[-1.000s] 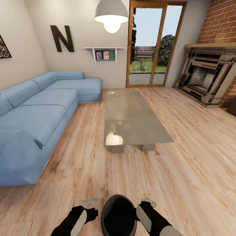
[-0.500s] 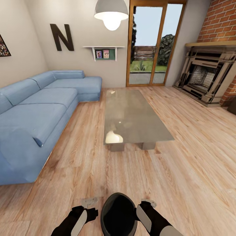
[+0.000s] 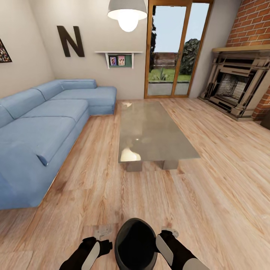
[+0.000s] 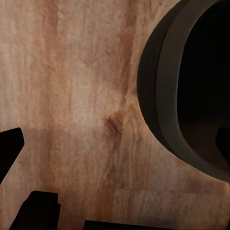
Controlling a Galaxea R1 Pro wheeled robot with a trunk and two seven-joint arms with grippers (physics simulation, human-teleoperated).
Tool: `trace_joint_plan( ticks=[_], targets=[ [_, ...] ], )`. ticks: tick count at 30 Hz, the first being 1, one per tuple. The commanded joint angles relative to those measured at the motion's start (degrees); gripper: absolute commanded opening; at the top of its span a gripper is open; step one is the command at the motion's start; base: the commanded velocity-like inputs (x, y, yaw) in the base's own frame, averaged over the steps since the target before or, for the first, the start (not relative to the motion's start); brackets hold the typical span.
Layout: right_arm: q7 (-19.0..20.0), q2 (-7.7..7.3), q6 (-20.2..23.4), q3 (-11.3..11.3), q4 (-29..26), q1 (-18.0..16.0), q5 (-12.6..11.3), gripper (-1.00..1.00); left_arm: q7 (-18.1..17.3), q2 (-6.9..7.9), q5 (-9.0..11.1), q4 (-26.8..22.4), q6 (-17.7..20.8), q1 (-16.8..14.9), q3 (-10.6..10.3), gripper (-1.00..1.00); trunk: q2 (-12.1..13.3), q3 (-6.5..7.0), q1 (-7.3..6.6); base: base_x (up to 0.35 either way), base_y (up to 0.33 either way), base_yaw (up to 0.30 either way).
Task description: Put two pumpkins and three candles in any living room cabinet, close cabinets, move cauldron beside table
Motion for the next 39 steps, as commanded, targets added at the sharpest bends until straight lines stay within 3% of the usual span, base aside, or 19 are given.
trace_joint_plan(
  ticks=[1,9,31,39],
  targets=[
    [0.6,-0.04,0.0,0.0,0.0,0.0,0.0,1.0,0.0,-0.16,0.0,0.3,0.0,0.0,0.0,1.0,-0.4,-0.18,0.23,0.0,0.0,0.0],
    [6.4,-0.21,-0.3,0.1,0.1,0.0,0.1,1.0,-0.2,-0.69,0.1,0.8,-0.1,0.0,-0.1,1.0,-3.6,-1.62,1.98,0.0,0.0,0.0],
    [6.8,-0.06,-2.8,0.2,0.2,0.0,0.1,1.0,-0.8,-1.45,0.4,1.2,-3.2,0.0,-0.2,1.0,-12.4,-5.57,6.81,0.0,0.0,0.0],
    [6.9,-0.1,-2.8,0.2,0.2,0.0,0.2,1.0,-0.9,-2.25,0.4,1.2,-3.2,0.0,-0.2,1.0,-13.3,-5.93,7.25,0.0,0.0,0.0]
  ],
)
